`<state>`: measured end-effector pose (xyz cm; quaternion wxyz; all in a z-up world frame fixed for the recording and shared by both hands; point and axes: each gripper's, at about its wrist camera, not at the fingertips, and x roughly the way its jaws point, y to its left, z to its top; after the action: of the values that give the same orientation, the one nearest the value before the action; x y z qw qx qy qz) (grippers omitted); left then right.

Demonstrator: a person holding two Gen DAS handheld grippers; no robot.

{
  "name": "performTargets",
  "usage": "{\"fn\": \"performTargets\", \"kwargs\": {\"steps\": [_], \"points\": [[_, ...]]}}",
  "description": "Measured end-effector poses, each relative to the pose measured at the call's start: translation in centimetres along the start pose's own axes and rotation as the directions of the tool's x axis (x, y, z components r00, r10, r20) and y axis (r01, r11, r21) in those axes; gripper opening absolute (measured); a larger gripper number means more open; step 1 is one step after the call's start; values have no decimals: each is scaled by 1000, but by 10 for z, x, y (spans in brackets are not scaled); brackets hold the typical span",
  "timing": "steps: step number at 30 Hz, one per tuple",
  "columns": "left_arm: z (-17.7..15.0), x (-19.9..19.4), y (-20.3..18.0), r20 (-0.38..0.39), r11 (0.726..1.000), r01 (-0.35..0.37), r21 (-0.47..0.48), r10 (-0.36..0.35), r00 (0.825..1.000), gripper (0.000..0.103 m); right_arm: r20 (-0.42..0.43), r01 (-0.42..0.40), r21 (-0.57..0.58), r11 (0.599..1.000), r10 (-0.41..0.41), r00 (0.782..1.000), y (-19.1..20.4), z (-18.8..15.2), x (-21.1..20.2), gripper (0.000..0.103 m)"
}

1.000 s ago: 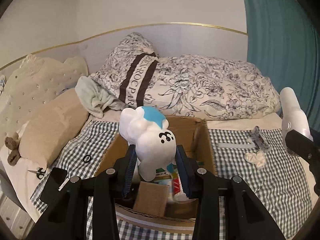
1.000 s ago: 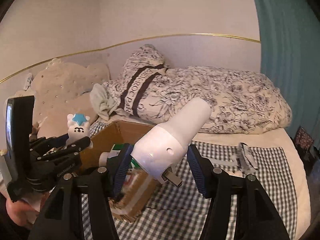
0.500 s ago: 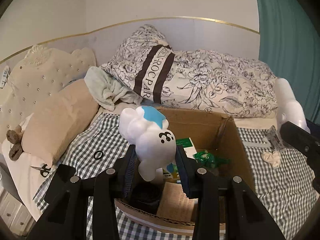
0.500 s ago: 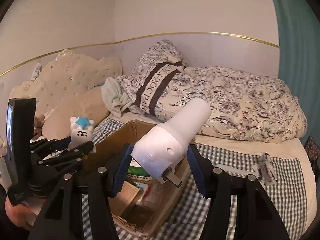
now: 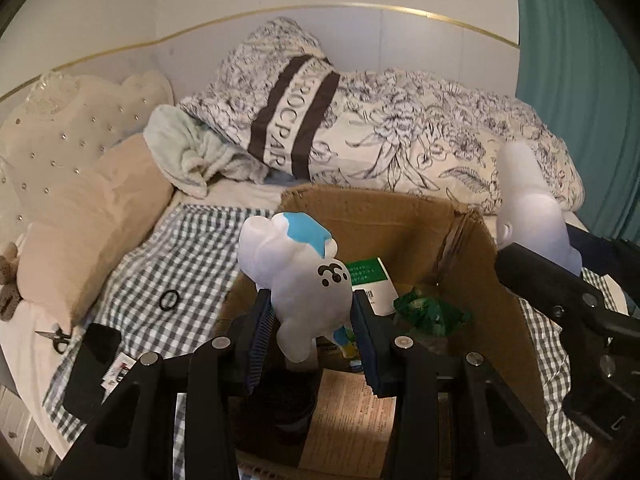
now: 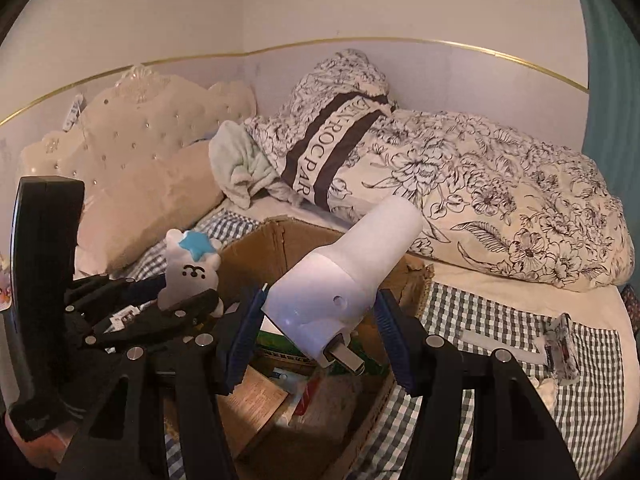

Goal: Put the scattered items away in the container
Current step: 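Open the right tool to drop the white tube while the left releases the plush toy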

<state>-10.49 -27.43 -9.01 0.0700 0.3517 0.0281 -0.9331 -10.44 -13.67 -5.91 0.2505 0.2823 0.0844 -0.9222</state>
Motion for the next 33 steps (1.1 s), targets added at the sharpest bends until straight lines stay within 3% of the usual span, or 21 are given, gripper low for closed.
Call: {"fn": "performTargets", "kwargs": {"steps": [9,16,19,23,33], "points": [[-5,35,-1,-75,1000,17,-22,-18,997,40,-70,-1,-6,1000,0,998,-4,-6,36,57],[-5,39,0,-86,999,17,-28,-20,996,40,-99,1,5,1000,0,995,-7,-7,49,57],[-3,40,2,-92,999,16,-40,-20,996,44,-93,13,5,1000,-13,996,-8,-6,47,59],[-1,35,4,-82,999,6,-48,-10,997,65,-59,30,15,999,-29,998,-8,-3,37,78],[9,11,10,-51,996,-8,-86,4,999,72,7,51,47,998,-51,999,-15,5,5,83]]}}
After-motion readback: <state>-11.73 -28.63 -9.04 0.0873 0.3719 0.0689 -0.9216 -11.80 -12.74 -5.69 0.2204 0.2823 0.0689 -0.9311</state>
